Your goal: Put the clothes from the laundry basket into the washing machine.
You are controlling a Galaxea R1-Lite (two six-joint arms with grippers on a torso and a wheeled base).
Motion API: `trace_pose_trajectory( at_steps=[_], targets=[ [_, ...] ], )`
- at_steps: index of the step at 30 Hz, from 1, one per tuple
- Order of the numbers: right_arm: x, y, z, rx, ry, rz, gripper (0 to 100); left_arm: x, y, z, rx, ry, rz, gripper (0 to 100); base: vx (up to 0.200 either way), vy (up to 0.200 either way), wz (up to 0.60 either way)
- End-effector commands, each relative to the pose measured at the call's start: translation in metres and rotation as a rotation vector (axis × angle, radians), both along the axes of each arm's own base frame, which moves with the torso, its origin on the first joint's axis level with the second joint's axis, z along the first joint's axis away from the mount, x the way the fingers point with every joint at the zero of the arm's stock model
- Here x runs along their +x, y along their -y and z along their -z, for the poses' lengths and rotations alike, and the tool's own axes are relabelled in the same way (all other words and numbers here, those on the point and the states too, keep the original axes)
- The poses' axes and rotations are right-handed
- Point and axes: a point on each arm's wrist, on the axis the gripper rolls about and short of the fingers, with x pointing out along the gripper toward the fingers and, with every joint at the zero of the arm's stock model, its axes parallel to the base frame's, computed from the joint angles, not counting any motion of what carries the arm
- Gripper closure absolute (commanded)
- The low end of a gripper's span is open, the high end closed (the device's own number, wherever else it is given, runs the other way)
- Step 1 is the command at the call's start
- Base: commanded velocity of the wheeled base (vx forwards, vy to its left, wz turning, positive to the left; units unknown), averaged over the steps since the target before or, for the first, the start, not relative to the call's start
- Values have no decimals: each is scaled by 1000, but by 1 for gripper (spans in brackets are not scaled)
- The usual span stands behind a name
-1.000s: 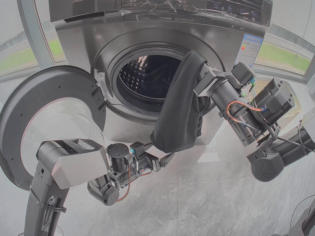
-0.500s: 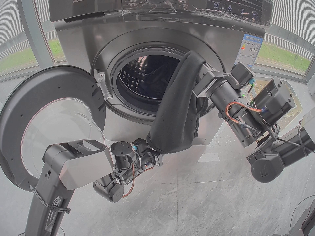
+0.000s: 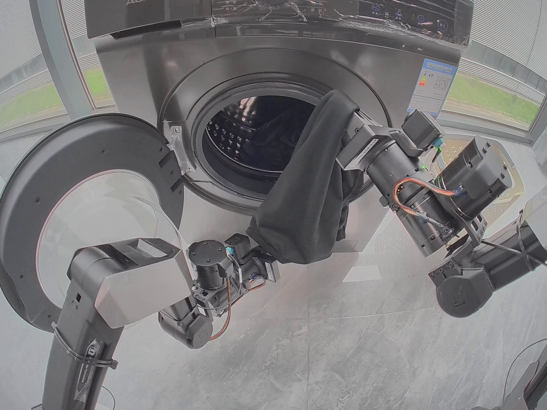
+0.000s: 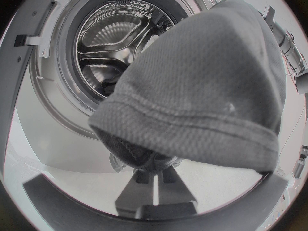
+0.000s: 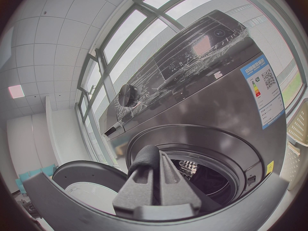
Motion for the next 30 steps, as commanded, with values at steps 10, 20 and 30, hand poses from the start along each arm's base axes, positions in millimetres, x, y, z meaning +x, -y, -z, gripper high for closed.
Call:
trace_pose_trajectory(
  at_steps=[10,20,30],
  targets=[
    [9,5,61,-99,-191,7,100,-80,-47,-107,-30,70,5,100,0,0,0],
    [13,-8,116,-218,-327,-12,0,-124,-71,-169,-109,207,66,100,0,0,0],
    [4,-22,172,-352,-452,-49,0,-127,-73,-189,-150,267,67,100,0,0,0]
  ],
)
